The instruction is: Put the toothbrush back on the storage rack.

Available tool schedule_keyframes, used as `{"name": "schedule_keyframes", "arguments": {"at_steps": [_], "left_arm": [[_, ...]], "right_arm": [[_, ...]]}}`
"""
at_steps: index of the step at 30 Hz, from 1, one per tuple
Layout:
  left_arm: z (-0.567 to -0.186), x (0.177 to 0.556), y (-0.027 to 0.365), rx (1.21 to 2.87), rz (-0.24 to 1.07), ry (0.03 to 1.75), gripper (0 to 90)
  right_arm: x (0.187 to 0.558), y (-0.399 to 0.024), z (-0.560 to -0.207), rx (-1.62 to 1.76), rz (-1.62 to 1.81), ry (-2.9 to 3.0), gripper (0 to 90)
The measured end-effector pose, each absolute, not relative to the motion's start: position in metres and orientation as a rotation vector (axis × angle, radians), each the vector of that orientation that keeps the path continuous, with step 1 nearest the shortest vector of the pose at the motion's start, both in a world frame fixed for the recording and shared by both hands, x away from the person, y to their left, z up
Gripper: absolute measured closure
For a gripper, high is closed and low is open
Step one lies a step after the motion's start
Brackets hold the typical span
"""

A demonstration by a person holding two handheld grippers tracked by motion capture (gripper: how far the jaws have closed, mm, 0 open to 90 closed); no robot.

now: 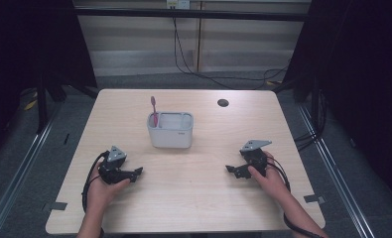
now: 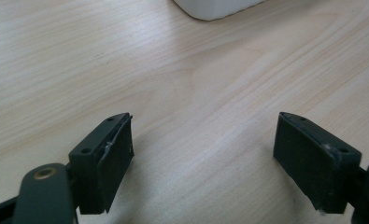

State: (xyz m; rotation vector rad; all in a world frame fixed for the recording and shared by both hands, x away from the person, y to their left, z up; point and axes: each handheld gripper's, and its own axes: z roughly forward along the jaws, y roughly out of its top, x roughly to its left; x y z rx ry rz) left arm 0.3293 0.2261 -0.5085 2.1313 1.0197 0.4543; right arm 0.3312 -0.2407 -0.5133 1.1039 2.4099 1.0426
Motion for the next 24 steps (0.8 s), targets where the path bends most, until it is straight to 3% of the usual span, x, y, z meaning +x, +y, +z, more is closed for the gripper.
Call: {"name": "schedule_keyframes", "arguments": {"at_steps": [24], "left_arm": [[-0.5098,0.3316,0.2263,2.13,0.431,1.062,11.8]], "right_arm": [[0.3314,-0.2411,-0.5133,1.106,1.047,2.41,11.1]]}}
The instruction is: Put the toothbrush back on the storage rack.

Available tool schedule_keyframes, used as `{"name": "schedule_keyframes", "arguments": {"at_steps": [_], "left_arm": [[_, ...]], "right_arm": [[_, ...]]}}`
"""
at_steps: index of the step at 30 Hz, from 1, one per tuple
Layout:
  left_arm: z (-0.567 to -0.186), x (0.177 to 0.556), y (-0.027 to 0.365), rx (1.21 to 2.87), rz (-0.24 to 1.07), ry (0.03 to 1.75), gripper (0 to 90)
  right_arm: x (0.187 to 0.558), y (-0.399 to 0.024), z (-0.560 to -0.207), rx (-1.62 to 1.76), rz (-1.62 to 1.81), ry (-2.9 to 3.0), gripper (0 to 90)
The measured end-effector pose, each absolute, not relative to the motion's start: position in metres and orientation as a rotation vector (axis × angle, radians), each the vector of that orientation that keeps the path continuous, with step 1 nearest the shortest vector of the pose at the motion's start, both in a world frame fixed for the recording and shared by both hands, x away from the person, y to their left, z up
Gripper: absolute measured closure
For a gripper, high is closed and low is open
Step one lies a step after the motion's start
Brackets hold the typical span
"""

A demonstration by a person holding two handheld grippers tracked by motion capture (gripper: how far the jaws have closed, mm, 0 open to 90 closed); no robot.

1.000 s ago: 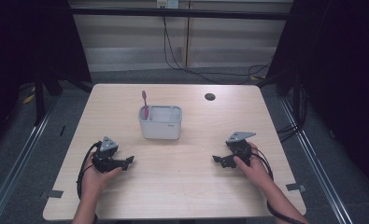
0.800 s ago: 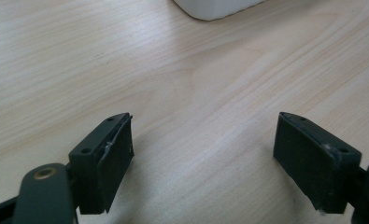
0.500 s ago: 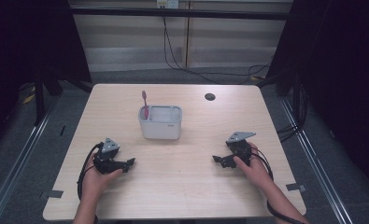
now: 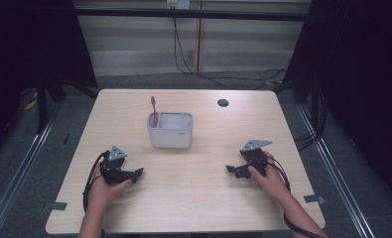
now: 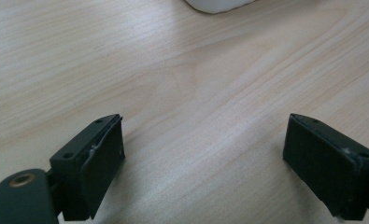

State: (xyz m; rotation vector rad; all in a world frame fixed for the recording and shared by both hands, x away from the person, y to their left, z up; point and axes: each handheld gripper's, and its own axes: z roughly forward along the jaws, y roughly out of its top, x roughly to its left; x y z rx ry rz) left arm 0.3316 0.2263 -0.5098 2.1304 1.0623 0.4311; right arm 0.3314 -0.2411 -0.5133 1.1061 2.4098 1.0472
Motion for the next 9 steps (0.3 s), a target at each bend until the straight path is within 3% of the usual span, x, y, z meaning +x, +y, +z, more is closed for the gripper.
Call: {"name": "schedule_keyframes", "arguments": {"at_steps": [9], "left_arm": [[-0.5097,0.3317,0.2265,2.134,0.433,1.061,11.4]], "right_arm": [[0.3313,-0.241,-0.5133,1.104,1.042,2.409,11.1]]}}
